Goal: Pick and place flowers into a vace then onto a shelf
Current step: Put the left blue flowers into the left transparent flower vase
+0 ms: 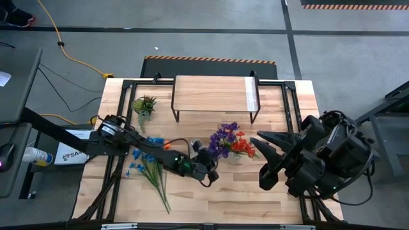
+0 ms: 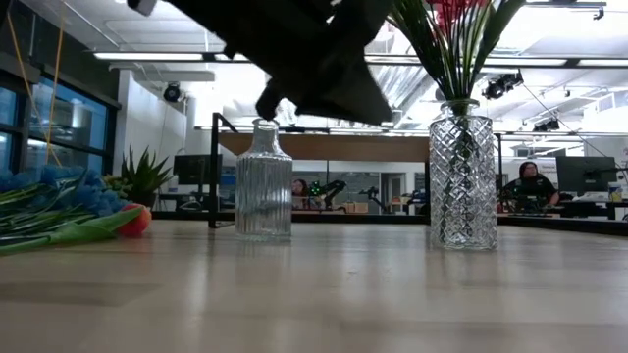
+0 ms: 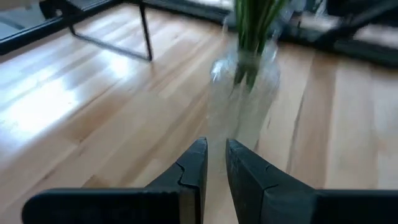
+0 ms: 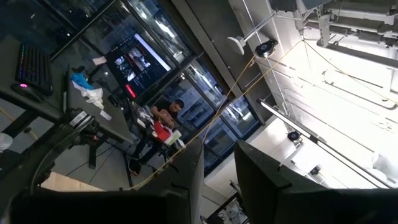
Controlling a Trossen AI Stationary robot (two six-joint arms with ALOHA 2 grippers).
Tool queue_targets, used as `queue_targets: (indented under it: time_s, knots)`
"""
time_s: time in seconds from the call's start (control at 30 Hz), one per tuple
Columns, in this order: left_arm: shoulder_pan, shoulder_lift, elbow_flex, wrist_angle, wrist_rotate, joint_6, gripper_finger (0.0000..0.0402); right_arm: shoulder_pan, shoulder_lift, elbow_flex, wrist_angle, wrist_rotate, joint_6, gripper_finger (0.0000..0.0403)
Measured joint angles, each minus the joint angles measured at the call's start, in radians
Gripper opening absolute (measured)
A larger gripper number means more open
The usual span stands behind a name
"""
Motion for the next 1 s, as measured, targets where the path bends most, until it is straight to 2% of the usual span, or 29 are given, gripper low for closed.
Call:
queue_targets:
  time_s: [0.2,0.53,1.0]
  knots:
    - [-0.026,-0.036,-0.002,-0.131,-0.008,-0.052,0.0095,-0.017,0.000,0.000,-0.009,0.004,0.001,0.0083]
    - [-0.080,-0.091,-0.001,-0.178,0.004,-0.079,0.0095,-0.018,0.000,0.000,-0.008,-0.003,-0.002,0.0083]
    - [-0.202,-0.305,-0.002,-0.352,0.046,-0.086,0.0095,-0.017,0.000,0.000,-0.009,0.004,-0.004,0.0083]
